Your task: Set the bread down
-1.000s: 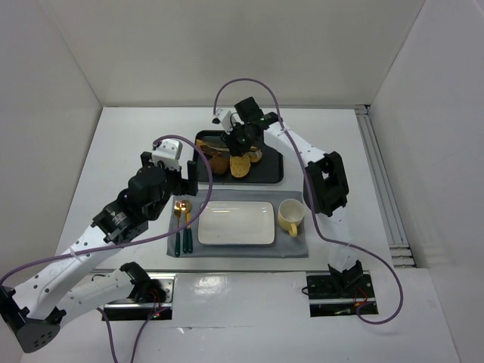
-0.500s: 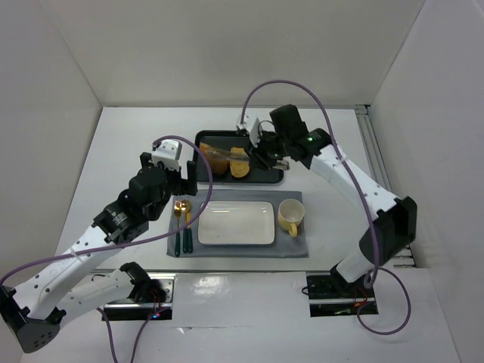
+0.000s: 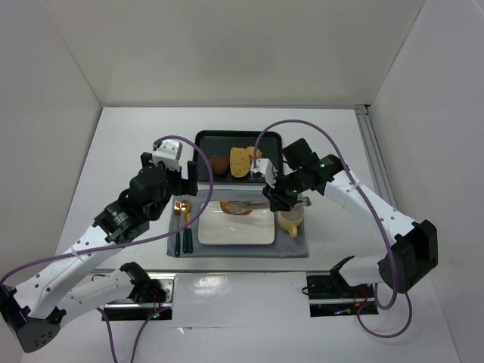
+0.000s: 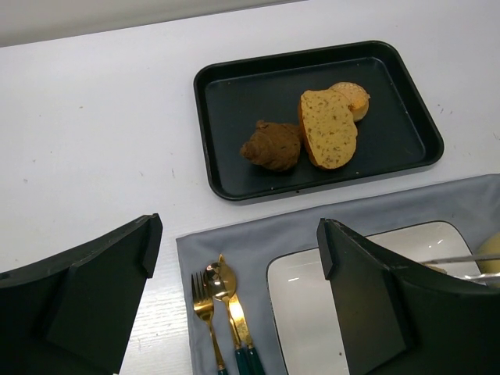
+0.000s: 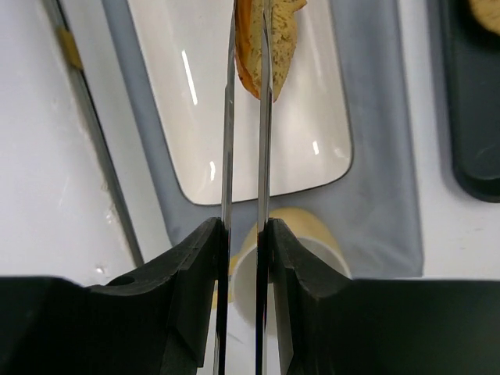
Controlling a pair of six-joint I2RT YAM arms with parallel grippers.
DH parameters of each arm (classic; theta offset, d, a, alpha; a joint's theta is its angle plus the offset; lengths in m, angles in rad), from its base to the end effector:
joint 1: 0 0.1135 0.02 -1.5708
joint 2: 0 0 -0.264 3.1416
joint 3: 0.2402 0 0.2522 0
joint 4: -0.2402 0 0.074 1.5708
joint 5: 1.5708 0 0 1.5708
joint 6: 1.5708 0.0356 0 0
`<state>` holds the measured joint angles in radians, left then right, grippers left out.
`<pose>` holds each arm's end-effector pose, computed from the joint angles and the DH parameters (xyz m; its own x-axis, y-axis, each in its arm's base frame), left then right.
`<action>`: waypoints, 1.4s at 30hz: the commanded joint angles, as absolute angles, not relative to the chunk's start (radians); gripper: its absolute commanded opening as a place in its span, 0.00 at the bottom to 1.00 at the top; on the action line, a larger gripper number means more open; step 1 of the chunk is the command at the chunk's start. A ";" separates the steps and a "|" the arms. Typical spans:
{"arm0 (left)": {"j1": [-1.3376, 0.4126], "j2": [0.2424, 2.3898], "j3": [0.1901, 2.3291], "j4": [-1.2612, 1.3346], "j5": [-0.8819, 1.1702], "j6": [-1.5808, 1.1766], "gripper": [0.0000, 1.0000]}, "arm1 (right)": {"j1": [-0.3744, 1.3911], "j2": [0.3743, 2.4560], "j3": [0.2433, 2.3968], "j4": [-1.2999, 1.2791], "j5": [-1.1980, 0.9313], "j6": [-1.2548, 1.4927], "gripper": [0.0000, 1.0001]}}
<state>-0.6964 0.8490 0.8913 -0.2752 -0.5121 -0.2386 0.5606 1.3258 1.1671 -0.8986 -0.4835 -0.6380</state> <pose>0.1569 -0.1085 0.3577 -0.2177 -0.0865 -0.9722 0.1461 0.9820 -0.1201 0.2107 0.1518 0.2982 -0.1970 -0.7463 -0.6358 -0.9729 0.2290 0.0327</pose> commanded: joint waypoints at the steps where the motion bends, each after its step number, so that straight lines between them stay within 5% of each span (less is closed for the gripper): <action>1: -0.699 0.845 0.885 -0.224 -0.520 -0.238 1.00 | 0.569 1.293 1.144 -0.957 -0.535 -0.667 0.19; 9: -0.699 0.845 0.885 -0.224 -0.511 -0.238 1.00 | 0.578 1.321 1.124 -0.966 -0.535 -0.658 0.27; 16: -0.699 0.845 0.885 -0.224 -0.511 -0.238 1.00 | 0.597 1.355 1.154 -0.994 -0.526 -0.658 0.50; 24: -0.699 0.845 0.885 -0.224 -0.511 -0.238 1.00 | 0.606 1.355 1.183 -1.003 -0.517 -0.658 0.63; 36: -0.699 0.845 0.885 -0.224 -0.502 -0.238 1.00 | 0.560 1.198 1.347 -1.013 -0.456 -0.615 0.61; 42: -0.699 0.845 0.885 -0.224 -0.492 -0.238 1.00 | 0.378 1.042 1.204 -0.735 -0.318 -0.516 0.58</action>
